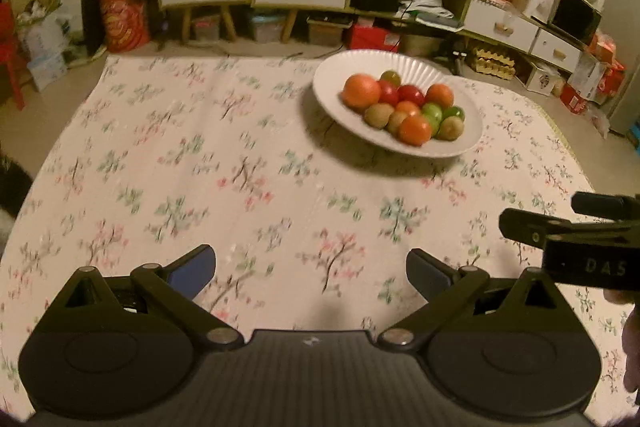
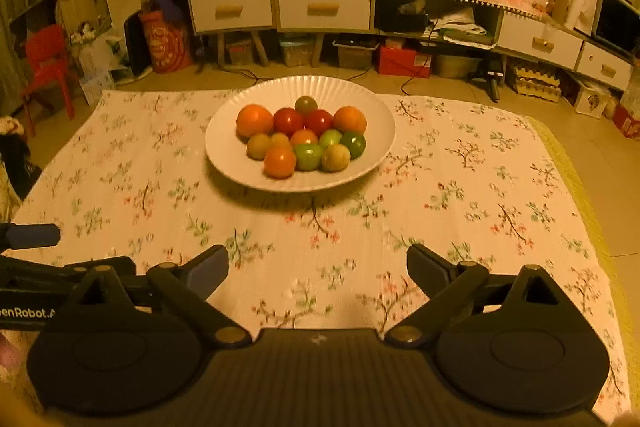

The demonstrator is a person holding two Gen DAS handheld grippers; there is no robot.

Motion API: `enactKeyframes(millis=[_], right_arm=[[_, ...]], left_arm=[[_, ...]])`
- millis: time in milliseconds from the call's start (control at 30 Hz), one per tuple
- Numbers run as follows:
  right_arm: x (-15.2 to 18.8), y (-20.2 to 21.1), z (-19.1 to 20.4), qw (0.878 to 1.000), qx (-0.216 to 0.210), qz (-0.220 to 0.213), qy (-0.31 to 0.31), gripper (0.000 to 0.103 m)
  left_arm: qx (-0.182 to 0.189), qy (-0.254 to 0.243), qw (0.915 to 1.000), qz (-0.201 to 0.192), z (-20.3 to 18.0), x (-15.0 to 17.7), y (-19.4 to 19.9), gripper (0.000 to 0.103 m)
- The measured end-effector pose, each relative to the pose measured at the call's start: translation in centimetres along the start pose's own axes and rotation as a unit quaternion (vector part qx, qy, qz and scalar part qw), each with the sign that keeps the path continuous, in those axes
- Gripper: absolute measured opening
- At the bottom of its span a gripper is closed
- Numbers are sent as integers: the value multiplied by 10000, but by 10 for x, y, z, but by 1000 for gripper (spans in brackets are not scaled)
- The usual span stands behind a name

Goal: Organize fruits

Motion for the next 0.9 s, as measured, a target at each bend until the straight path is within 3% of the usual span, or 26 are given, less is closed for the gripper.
enactKeyframes(millis=[100, 333, 900], right_arm=[[8, 1, 7, 9999, 55, 58, 100, 98], [14, 1, 17, 9998, 69, 88, 170, 98], [15, 6, 27, 9997, -37, 61, 255, 100]], left_arm=[[-208, 152, 9995, 159, 12, 5, 0, 101], [-466, 44, 9989, -44, 23, 6, 9, 101], [-264, -17, 9996, -22, 13, 12, 14, 101]])
Point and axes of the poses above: each gripper's, at about its wrist camera, not at the fingertips, and y roughly against the way its jaws point, z to its left, x to its underside, the point moved 10 cm from there along -y, roughly the way its jaws point, and after that the axes turned 12 degrees about y, right-handed, at the moved point
